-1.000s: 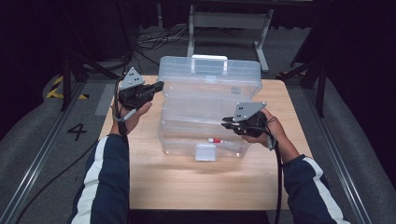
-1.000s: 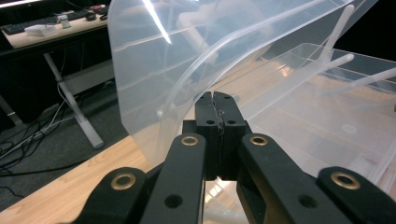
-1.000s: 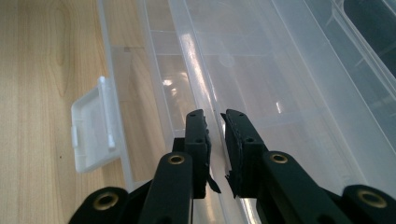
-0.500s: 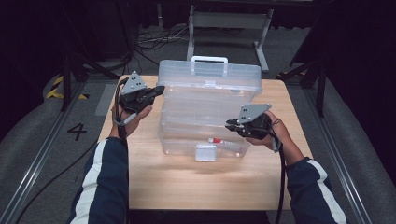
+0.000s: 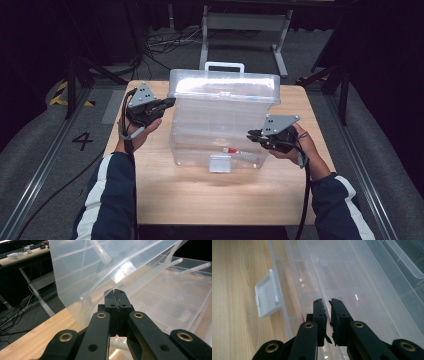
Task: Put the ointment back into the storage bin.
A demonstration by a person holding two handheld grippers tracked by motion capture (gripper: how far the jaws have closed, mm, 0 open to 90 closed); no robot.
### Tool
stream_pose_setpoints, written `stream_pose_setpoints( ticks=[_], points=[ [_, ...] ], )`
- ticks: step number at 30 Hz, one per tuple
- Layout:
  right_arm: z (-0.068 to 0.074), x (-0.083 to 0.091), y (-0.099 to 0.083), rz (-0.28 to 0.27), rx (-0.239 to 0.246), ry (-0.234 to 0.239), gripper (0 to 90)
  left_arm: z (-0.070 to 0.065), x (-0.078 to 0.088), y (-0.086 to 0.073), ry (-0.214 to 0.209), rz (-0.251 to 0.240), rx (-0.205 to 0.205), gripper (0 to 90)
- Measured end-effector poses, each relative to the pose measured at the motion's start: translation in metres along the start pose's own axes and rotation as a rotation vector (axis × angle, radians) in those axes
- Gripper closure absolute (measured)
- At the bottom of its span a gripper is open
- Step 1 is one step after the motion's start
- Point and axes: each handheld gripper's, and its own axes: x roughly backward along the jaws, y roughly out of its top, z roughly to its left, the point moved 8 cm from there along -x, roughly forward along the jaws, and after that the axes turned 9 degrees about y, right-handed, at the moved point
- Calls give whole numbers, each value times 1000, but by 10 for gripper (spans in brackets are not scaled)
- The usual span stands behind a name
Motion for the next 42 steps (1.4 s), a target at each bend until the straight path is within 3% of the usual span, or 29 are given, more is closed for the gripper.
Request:
stream_pose_setpoints(
  ticks=[29, 42],
  points=[
    [4, 24, -27, -35, -56, -36, 836, -12, 14, -17, -21, 16, -37, 900],
    [5, 50, -44, -68, -97, -79, 797, -21, 19, -26, -41, 22, -42, 900]
  ],
)
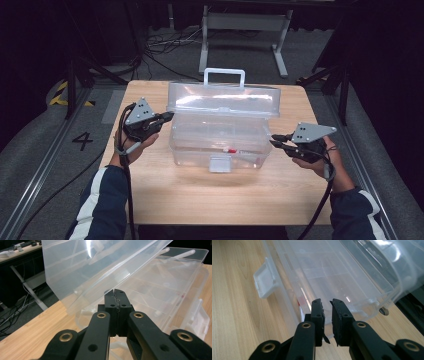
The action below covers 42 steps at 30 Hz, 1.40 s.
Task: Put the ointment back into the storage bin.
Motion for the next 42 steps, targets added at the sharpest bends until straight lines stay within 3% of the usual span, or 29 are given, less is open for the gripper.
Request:
stream_pose_setpoints(
  ticks=[13, 42],
  points=[
    [-5, 4, -28, 36, -63, -30, 762, -6, 4, -10, -14, 20, -13, 900],
    [-7, 2, -51, 47, -129, -41, 747, -11, 6, -26, -37, 64, -27, 900]
  ],
)
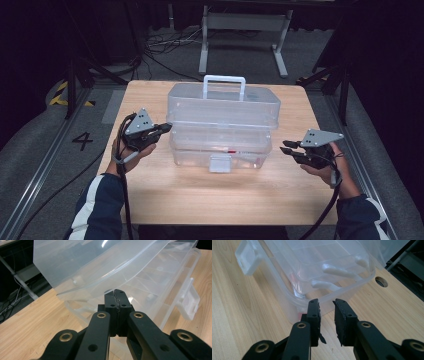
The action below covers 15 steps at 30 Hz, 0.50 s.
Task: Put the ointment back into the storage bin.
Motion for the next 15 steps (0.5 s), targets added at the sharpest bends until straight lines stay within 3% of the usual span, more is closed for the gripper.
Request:
stream_pose_setpoints(
  ticks=[15],
  points=[
    [-3, -1, -8, -26, -32, -22, 698, -5, -1, -8, -9, 36, -21, 900]
  ],
)
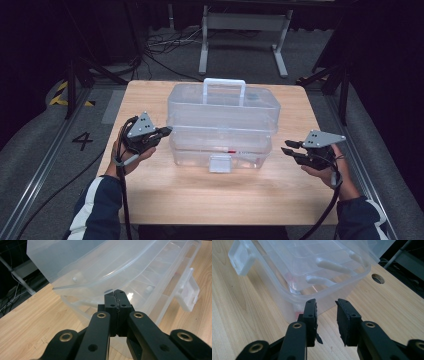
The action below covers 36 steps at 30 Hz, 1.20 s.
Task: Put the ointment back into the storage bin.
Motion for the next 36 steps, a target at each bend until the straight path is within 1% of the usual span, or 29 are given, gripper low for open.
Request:
stream_pose_setpoints(
  ticks=[3, 8, 13, 20, 25, 28, 36],
  points=[
    [1, -1, -1, -4, -5, 2, 683, -1, 0, -2, -3, 5, -1, 900],
    [1, -4, -5, -4, -17, 2, 629, -2, -1, -4, 1, 15, -4, 900],
    [1, -6, -7, -7, -32, 4, 607, -4, -2, -7, 4, 31, -17, 900],
    [4, -9, -8, -3, -31, 13, 594, -6, -3, -11, -4, 42, -19, 900],
    [5, -13, -9, 5, -35, 19, 589, -7, -3, -17, -7, 62, -20, 900],
    [6, -14, -9, 9, -32, 20, 584, -7, -4, -20, 0, 81, -28, 900],
    [7, -17, -10, 19, -32, 23, 584, -8, -6, -25, -1, 98, -31, 900]
  ],
)
